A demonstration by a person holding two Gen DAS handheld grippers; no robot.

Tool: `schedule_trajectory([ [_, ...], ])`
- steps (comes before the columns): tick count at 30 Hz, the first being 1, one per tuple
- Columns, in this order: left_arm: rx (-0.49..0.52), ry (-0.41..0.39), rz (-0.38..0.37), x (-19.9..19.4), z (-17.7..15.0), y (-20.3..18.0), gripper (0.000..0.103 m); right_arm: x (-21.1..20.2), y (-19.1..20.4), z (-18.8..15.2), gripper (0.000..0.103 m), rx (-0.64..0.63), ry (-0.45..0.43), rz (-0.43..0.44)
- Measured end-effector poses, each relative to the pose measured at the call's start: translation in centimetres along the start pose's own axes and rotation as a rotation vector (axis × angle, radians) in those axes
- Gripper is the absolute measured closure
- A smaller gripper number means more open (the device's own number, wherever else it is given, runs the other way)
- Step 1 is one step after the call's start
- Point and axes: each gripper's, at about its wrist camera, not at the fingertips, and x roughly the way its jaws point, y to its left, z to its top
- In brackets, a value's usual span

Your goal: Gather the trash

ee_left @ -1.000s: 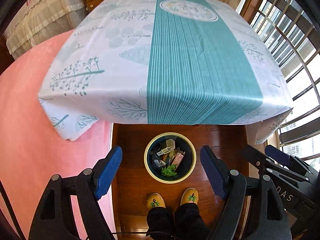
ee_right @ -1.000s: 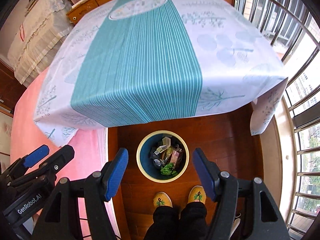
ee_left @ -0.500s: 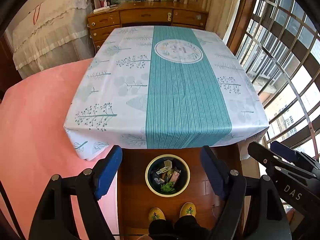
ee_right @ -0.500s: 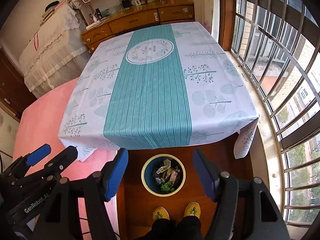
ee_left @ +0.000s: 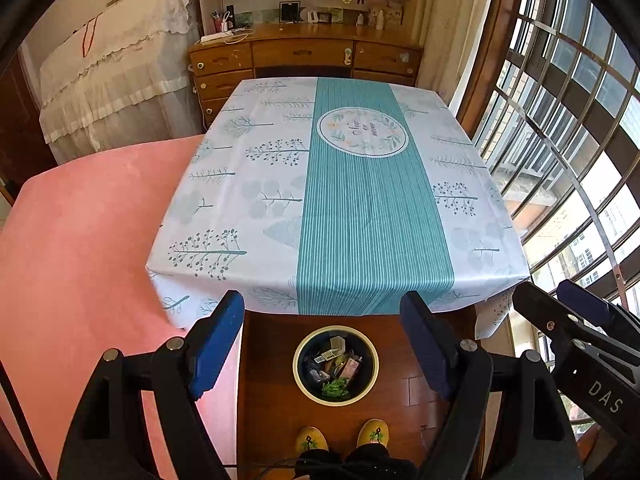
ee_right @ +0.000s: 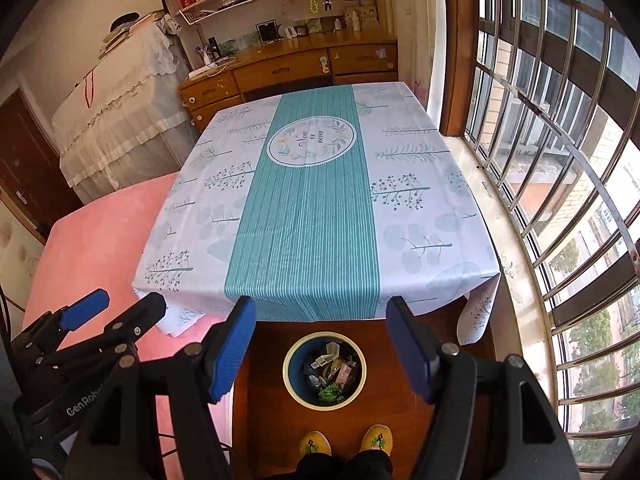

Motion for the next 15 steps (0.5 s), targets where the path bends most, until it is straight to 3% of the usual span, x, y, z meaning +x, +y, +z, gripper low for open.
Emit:
schedule_trajectory([
  [15,0.015,-0.041,0.006,-0.81,-0.04,-0.28,0.024,-0.64,1.08,0.58,0.035,-0.054,-0.024,0.009],
])
